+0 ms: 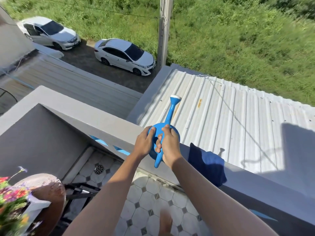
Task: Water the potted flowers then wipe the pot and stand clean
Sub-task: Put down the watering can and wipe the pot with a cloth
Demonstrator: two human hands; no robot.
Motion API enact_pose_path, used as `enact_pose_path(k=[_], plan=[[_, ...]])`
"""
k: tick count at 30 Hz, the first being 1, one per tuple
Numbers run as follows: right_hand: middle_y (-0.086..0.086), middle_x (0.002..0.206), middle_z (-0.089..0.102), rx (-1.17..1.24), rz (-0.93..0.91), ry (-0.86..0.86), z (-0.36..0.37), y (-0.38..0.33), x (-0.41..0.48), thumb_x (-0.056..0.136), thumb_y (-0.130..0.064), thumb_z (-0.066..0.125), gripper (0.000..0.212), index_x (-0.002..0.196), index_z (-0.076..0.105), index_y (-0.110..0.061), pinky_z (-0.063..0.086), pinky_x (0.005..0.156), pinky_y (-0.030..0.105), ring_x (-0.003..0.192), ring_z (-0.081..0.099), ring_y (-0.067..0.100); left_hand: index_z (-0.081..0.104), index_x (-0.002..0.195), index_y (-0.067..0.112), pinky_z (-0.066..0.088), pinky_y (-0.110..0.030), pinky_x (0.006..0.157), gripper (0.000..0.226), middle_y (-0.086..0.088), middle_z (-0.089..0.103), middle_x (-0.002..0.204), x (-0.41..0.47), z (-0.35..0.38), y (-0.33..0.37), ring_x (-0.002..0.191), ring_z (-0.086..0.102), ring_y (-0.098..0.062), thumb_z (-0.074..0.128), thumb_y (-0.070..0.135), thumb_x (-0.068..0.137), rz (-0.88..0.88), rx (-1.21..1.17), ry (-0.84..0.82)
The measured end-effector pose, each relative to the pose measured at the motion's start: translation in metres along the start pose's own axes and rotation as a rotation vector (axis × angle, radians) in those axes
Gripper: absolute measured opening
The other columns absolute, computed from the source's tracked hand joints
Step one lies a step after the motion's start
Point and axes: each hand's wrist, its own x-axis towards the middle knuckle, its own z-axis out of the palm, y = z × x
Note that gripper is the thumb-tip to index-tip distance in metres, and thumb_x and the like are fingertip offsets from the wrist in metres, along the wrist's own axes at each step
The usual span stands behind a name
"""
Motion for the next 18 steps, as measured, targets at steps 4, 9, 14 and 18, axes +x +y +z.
enact_pose_path(k=[4, 9, 14, 18], plan=[[0.004, 0.064, 0.046, -0.087, -0.01, -0.007, -0.004, -0.002, -0.002, 0.102, -0.042, 0.039, 0.037, 0.107, 0.055, -0.009, 0.042, 0.045, 0.029, 0.04, 0.042, 0.017, 0.062, 0.117, 0.024, 0.045, -0.031, 0.085, 0.042, 0.004, 0.067, 0.106, -0.001, 0.0, -0.001, 0.097, 0.061, -0.016, 0.03, 0.046, 0.102, -0.006, 0.01, 0.009], [0.011, 0.074, 0.064, -0.22, -0.015, -0.007, -0.018, -0.01, 0.002, 0.1, -0.036, 0.051, 0.028, 0.095, 0.063, -0.011, 0.062, 0.07, 0.047, 0.057, 0.065, 0.026, 0.059, 0.124, 0.022, 0.045, -0.032, 0.088, 0.042, 0.0, 0.067, 0.117, -0.004, -0.002, -0.003, 0.103, 0.061, -0.019, 0.034, 0.048, 0.101, -0.052, 0.02, 0.021], [0.019, 0.095, 0.072, -0.342, -0.019, -0.072, -0.034, -0.004, -0.002, 0.1, -0.032, 0.054, 0.023, 0.095, 0.066, -0.013, 0.062, 0.081, 0.043, 0.087, 0.074, 0.031, 0.054, 0.132, 0.017, 0.042, -0.03, 0.098, 0.045, -0.005, 0.06, 0.134, -0.008, -0.011, 0.005, 0.122, 0.055, -0.021, 0.038, 0.046, 0.1, -0.063, -0.009, 0.127], [0.011, 0.09, 0.069, -0.194, -0.163, 0.132, -0.122, -0.004, -0.027, 0.1, -0.027, 0.054, 0.019, 0.107, 0.063, -0.011, 0.057, 0.062, 0.028, 0.074, 0.069, 0.018, 0.053, 0.13, 0.018, 0.045, -0.033, 0.1, 0.046, -0.003, 0.057, 0.134, -0.038, 0.046, 0.068, 0.121, 0.055, -0.017, 0.04, 0.049, 0.099, 0.157, 0.077, 0.09]])
